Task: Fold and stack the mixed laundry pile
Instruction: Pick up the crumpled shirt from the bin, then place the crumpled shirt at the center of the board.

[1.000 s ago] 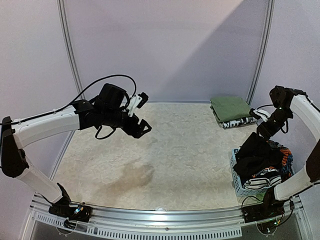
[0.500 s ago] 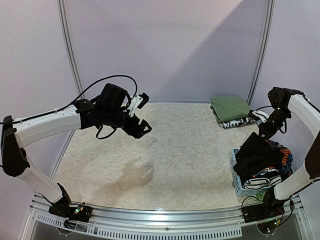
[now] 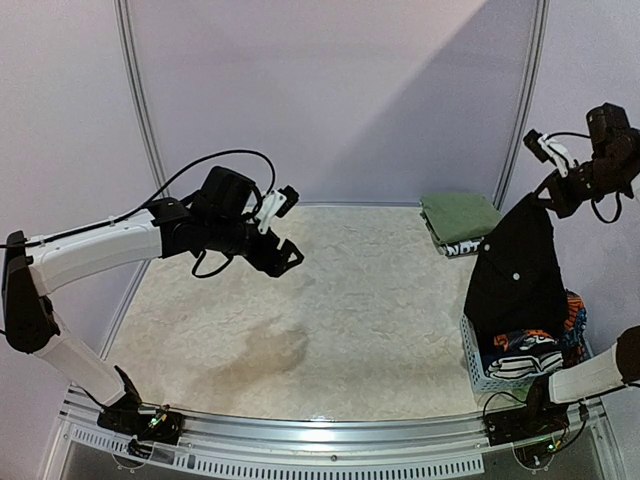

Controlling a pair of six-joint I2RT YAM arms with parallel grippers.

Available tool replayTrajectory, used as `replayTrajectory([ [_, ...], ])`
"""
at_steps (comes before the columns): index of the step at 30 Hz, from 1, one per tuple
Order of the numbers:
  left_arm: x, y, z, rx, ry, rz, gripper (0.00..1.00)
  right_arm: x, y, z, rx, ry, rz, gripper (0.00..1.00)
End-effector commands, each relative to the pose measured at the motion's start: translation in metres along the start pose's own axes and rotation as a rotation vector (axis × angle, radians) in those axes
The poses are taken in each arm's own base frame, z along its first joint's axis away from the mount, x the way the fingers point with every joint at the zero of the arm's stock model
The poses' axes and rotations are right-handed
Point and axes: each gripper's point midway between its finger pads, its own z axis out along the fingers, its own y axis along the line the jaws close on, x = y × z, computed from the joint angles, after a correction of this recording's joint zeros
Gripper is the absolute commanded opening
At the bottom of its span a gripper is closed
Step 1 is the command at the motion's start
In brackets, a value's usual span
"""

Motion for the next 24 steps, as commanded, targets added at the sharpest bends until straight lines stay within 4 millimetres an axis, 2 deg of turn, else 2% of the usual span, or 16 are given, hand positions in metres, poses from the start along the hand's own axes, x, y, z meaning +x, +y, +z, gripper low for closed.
replayTrajectory([
  [1, 0.001, -0.010, 0.008, 0.027, 0.014, 0.037, 0.88, -0.041, 0.043, -0.032, -0.248, -0.145, -0.029, 0.00],
  [4, -0.007, -0.009, 0.004, 0.020, -0.008, 0.034, 0.88, -0.078, 0.061, -0.053, -0.368, -0.269, -0.079, 0.00],
  [7, -0.023, -0.002, -0.012, -0.022, -0.044, 0.035, 0.88, -0.099, 0.081, -0.052, -0.452, -0.315, -0.175, 0.00],
  [10, -0.033, 0.020, -0.029, -0.126, -0.064, 0.017, 0.89, -0.118, 0.101, -0.048, -0.493, -0.346, -0.281, 0.00],
  [14, -0.023, 0.043, -0.047, -0.203, -0.059, -0.082, 0.89, -0.153, 0.131, -0.037, -0.550, -0.420, -0.381, 0.00],
  [18, -0.013, 0.059, -0.078, -0.261, -0.114, -0.163, 0.89, -0.195, 0.170, -0.024, -0.627, -0.509, -0.447, 0.00],
  [20, -0.010, 0.071, -0.096, -0.314, -0.142, -0.191, 0.90, -0.218, 0.187, -0.041, -0.740, -0.616, -0.443, 0.00],
  [22, -0.006, 0.085, -0.114, -0.371, -0.168, -0.209, 0.90, -0.237, 0.194, -0.063, -0.838, -0.704, -0.416, 0.00],
  [23, -0.004, 0.090, -0.123, -0.394, -0.179, -0.214, 0.90, -0.242, 0.196, -0.067, -0.868, -0.720, -0.406, 0.00],
  [24, -0.001, 0.094, -0.128, -0.409, -0.181, -0.215, 0.91, -0.247, 0.195, -0.054, -0.880, -0.700, -0.377, 0.00],
])
